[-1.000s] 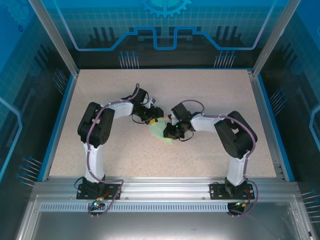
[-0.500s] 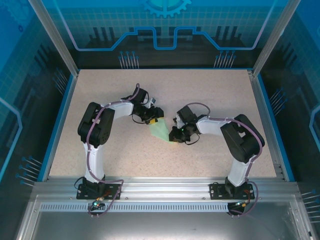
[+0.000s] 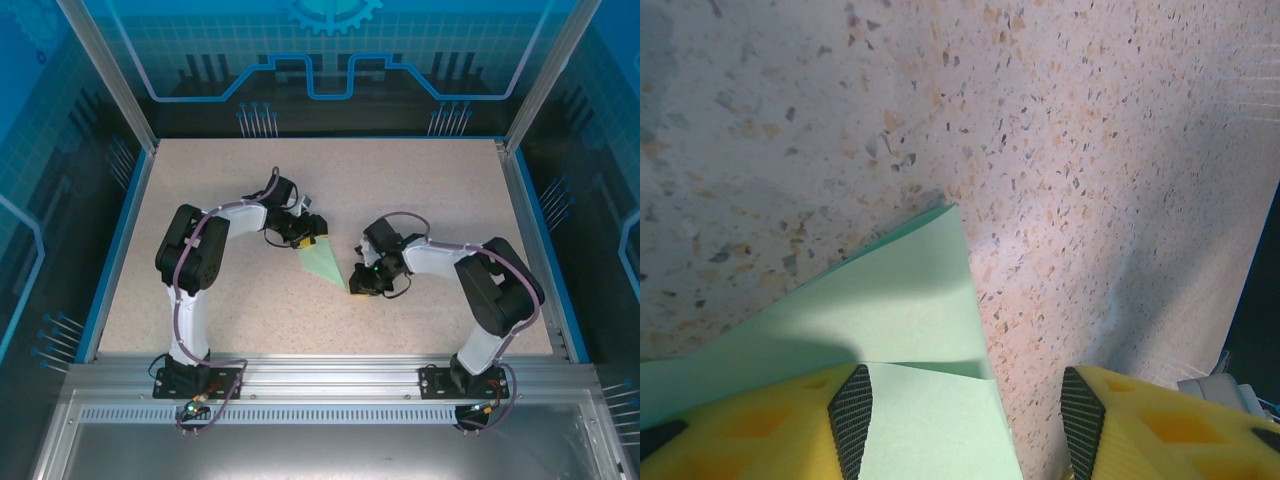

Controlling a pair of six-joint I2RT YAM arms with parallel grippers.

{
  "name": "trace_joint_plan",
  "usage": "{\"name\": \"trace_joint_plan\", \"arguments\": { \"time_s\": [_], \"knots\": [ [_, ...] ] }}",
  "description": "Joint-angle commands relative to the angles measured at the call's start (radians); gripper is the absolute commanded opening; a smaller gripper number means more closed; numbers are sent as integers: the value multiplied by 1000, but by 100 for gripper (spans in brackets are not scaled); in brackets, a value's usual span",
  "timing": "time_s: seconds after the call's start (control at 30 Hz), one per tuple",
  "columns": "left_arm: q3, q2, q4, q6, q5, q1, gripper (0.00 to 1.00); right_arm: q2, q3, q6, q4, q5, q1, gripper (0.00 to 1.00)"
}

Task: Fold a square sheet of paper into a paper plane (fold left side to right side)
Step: Fourth fold the wing at the center of the table.

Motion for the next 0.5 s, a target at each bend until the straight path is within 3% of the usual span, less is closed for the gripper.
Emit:
{"name": "trace_joint_plan", "arguments": {
  "time_s": [0.0,0.1,0.47],
  "knots": [
    [-12,55,-44,8,-82,-4,58,-53,11,-15,-26,-43,-19,13],
    [-13,52,-42,8,-81,-4,58,-30,46,39,73,-72,-6,13],
    [-21,46,-34,1,-80,-4,58,143,136,153,315,10,58,14]
  ]
}}
